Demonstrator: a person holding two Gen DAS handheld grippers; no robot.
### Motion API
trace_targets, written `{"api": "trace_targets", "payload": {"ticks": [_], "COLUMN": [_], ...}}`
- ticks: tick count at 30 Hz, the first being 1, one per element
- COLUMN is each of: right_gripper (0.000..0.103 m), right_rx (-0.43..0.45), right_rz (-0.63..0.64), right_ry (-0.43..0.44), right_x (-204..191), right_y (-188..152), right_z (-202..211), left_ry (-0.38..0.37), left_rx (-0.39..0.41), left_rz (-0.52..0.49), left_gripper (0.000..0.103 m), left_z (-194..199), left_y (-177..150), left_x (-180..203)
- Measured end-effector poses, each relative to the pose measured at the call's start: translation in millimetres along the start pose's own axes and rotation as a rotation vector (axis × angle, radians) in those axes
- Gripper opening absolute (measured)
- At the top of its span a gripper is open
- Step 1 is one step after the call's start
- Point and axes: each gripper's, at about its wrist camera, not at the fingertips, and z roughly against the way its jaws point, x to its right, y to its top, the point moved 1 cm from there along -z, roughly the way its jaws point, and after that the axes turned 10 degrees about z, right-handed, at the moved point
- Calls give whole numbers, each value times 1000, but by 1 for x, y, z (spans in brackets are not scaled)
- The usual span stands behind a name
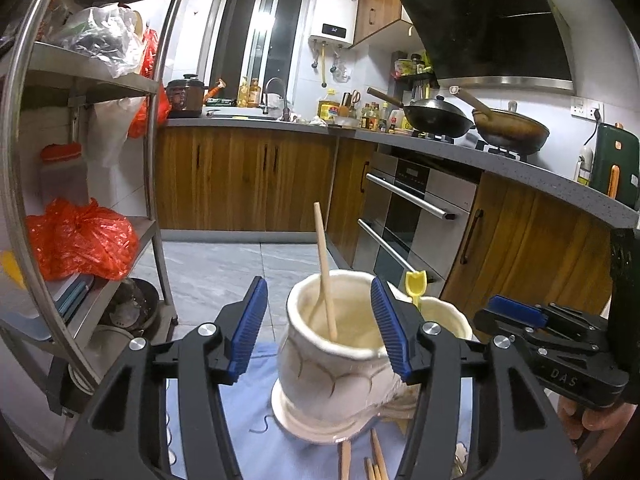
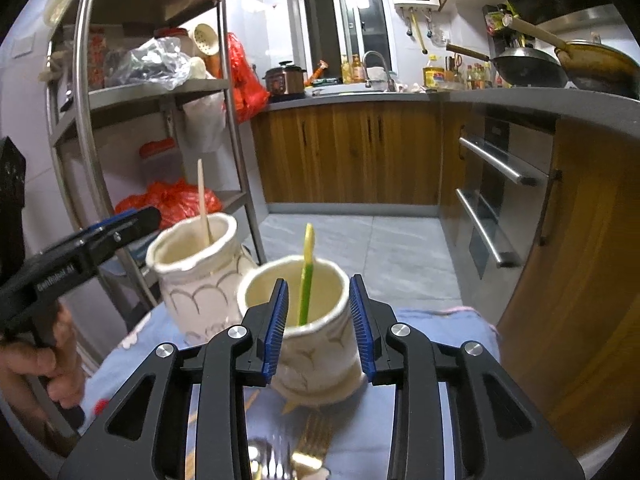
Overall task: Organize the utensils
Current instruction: 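Lower both held utensils into the ceramic holder cups and open both tools, then grasp another wooden chopstick with the left tool while the right tool grasps a silver fork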
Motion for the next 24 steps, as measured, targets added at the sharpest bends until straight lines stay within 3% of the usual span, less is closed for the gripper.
{"api": "trace_targets", "payload": {"ticks": [16, 24], "right_gripper": [33, 34], "right_rx": [-10, -73], "right_rz": [69, 45], "right_ry": [-41, -14], "right_x": [-25, -22], "right_y": [-22, -52], "right_z": [35, 37], "left_ry": [40, 51], "left_rx": [-99, -236], "left_rz": [-27, -101], "left_gripper": [55, 55], "left_z": [37, 28], "left_y": [-62, -96], "left_x": [-16, -11]}}
